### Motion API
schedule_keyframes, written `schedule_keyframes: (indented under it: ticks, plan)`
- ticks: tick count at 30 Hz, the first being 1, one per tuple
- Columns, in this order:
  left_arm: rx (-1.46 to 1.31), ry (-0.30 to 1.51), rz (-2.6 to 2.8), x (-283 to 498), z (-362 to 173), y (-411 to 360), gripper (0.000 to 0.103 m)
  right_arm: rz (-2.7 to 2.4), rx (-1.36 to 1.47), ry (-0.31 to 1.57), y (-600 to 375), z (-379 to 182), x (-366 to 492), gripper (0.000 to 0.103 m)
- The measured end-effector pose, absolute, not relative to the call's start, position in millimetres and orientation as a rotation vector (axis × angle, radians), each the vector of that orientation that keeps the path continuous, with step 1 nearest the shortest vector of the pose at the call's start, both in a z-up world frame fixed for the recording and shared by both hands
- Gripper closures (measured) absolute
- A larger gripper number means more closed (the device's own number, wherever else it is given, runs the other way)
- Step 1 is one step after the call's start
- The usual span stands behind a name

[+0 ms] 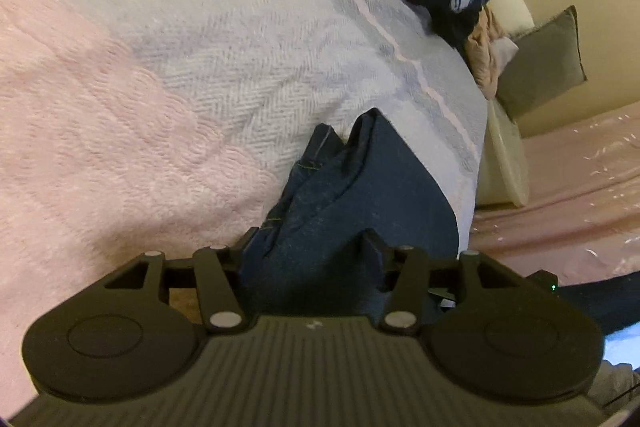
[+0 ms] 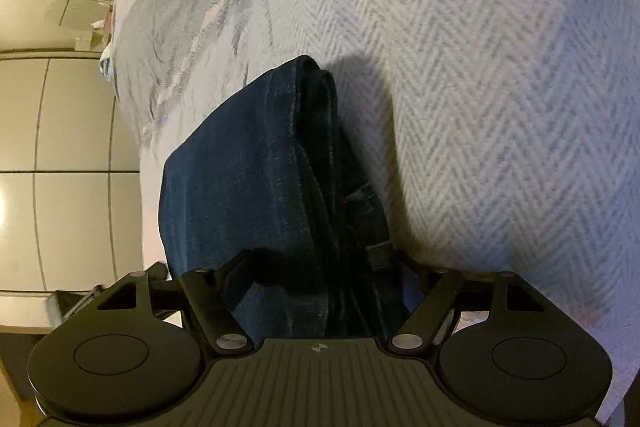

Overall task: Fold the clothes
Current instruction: 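Grasp the folded jeans edge with the left gripper while the right gripper grasps the other end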

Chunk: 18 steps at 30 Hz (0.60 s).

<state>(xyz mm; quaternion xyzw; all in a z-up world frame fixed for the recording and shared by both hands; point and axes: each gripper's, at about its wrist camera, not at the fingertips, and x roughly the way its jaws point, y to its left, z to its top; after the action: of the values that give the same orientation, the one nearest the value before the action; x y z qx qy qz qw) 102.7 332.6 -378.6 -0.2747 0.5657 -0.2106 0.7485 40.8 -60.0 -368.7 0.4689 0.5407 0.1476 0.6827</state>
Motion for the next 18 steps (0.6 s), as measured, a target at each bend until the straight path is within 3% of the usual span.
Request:
schedule_keyframes:
  ticks: [4, 12, 14, 16, 18]
  plan:
    - [-0.605, 1.281, -0.512, 118, -398, 333, 0.041, 0.34, 1.044, 1.223, -66, -367, 37, 0.027]
    - [-0.738, 1.327, -0.612, 127, -429, 330, 0.036, 0.331, 1.041, 1.218, -62, -366, 37, 0.026]
    - [-0.762, 1.312, -0.608, 125, -435, 329, 0.037, 0.324, 1.043, 1.213, -55, -367, 42, 0.026]
    - [-0.776, 1.287, -0.597, 122, -436, 326, 0.046, 0.311, 1.048, 1.207, -49, -367, 43, 0.026]
    - [-0.766, 1.258, -0.581, 116, -431, 325, 0.052, 0.293, 1.04, 1.204, -43, -367, 42, 0.033]
